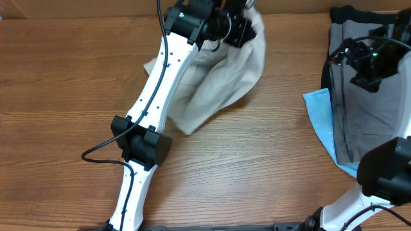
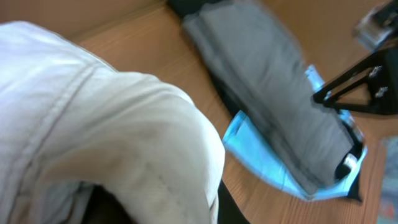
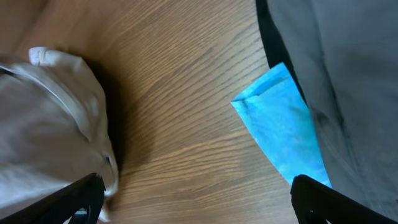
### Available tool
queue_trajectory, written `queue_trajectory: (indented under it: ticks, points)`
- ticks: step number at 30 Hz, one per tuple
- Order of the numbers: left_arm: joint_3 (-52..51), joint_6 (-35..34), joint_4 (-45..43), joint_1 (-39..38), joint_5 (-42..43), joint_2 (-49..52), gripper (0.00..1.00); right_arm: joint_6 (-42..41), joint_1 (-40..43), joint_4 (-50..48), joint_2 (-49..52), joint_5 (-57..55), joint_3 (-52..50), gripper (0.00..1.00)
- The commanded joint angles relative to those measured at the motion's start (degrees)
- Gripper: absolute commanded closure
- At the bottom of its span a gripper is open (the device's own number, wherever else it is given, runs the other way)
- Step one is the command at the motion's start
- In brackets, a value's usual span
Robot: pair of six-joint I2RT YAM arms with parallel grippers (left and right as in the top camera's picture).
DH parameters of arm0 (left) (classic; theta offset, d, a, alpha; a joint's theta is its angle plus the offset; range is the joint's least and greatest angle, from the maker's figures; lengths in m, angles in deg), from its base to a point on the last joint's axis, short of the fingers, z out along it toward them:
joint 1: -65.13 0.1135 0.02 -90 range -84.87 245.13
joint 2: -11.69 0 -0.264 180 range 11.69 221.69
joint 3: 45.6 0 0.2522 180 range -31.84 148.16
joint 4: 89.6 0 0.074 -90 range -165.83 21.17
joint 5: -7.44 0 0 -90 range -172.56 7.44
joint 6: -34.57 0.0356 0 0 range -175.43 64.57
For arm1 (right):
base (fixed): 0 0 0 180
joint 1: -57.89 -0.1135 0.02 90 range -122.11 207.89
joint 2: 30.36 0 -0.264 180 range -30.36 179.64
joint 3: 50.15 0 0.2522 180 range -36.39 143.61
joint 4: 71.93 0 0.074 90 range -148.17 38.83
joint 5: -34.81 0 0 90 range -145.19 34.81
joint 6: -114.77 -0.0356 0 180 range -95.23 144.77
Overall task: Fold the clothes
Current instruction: 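Carry the shorts with the left gripper across onto the right clothes stack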
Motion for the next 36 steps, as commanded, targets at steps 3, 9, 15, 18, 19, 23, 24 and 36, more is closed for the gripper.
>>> queue_trajectory:
  ticks: [3, 9, 15, 18, 19, 23, 24, 36]
  points:
    - [3.2, -9.5, -19.5, -4.5, 5.8, -0.9, 0.96, 0.4, 9.6, 3.7, -7.8, 7.6, 11.6, 0.01]
    - [3.2, -9.9, -34.8, -14.0, 4.8, -0.5, 0.96, 0.4, 22.1, 12.6, -13.4, 8.1, 28.8, 0.0]
    - [3.1, -10.0, -41.8, -21.2, 10.3, 2.1, 0.96, 0.9, 29.8, 15.9, -18.2, 8.1, 33.4, 0.0]
    - [3.0, -10.3, -42.3, -22.8, 10.2, 3.3, 0.21, 2.4, 31.0, 17.2, -18.8, 8.1, 33.4, 0.0]
    - [3.0, -10.3, -42.2, -22.8, 9.6, 3.4, 0.0, 2.9, 31.2, 17.6, -18.7, 8.1, 33.4, 0.0]
    - [3.0, -10.4, -42.0, -19.4, 8.2, 3.0, 0.0, 3.3, 31.2, 18.0, -18.4, 8.4, 33.1, 0.0]
    - [3.0, -10.8, -41.8, -18.4, 8.2, 3.0, 0.0, 3.3, 31.2, 18.0, -18.3, 8.4, 33.1, 0.0]
    - [3.0, -19.3, -28.2, 10.2, 16.8, 2.9, 0.0, 11.2, 23.7, 17.3, -18.2, 16.3, 33.1, 0.0]
